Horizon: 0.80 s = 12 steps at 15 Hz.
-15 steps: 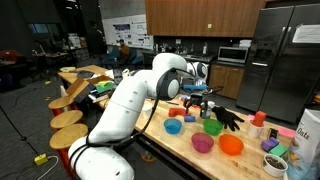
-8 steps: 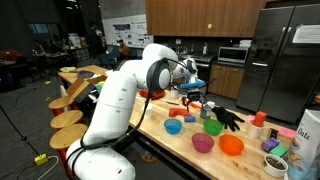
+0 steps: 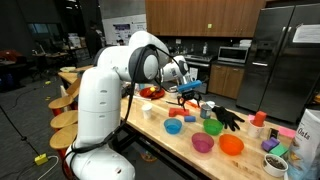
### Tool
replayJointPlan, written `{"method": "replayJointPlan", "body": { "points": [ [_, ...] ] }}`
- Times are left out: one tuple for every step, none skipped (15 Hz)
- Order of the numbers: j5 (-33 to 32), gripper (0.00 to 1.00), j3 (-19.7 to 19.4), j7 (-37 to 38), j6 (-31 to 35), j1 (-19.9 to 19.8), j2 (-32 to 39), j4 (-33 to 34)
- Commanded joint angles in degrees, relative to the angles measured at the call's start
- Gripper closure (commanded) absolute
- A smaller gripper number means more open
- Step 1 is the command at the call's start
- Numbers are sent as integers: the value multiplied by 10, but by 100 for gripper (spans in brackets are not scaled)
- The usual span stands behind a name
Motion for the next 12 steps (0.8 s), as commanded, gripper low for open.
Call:
{"method": "replayJointPlan", "body": {
  "points": [
    [-33, 0, 8, -48, 106, 0, -97, -143],
    [-37, 0, 9, -59, 139, 0, -115, -175],
    [-31, 0, 10, -64, 167, 0, -135, -208],
    [-26, 0, 10, -66, 193, 0, -154, -241],
    [-16, 0, 11, -70, 214, 1, -173, -275],
    [-9, 0, 10, -73, 230, 2, -185, -298],
    [2, 0, 10, -77, 237, 4, -195, -319],
    [12, 0, 9, -78, 243, 5, -203, -337],
    [28, 0, 7, -82, 246, 6, -210, -352],
    [42, 0, 5, -85, 246, 7, -213, -363],
    [52, 0, 4, -88, 247, 8, -216, -373],
    [64, 0, 2, -93, 245, 8, -216, -380]
  ]
}}
